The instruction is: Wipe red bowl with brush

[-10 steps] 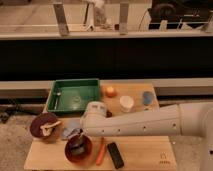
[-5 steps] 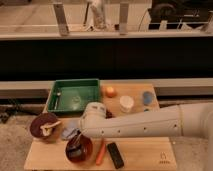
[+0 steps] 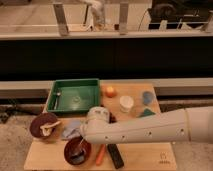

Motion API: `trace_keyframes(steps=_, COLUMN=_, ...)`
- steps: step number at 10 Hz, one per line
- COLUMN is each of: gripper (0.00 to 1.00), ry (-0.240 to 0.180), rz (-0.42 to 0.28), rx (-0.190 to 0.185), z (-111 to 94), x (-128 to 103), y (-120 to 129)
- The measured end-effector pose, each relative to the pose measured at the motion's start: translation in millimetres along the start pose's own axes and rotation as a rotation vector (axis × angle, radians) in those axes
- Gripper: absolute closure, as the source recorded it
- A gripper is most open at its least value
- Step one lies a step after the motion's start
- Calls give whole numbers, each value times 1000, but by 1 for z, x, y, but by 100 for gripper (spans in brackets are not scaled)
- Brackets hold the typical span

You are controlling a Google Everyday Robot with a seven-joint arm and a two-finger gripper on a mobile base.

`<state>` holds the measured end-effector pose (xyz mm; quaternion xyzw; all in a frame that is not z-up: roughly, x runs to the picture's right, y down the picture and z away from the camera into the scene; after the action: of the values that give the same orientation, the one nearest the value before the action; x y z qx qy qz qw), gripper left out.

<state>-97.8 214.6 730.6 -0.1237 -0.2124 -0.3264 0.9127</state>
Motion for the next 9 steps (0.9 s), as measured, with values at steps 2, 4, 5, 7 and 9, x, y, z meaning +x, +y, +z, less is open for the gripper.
trace_keyframes(steps=2, gripper=100, ry=27, rz=19, rx=-6, z=-2, x=12, y=7)
trace_keyframes(steps=4, gripper=100, ry=49, rz=23, rx=-4, z=0, x=23, y=2)
trace_keyframes(steps=5, gripper=100, ry=57, rz=21, rx=-1, z=2, x=27, y=-3)
trace_keyframes(steps=7, gripper=100, ry=59, rz=6, rx=7, z=8, x=27, y=-16)
trace_keyframes(steps=9, gripper=100, ry=55, rz=-8, rx=12, z=11, x=25, y=-24)
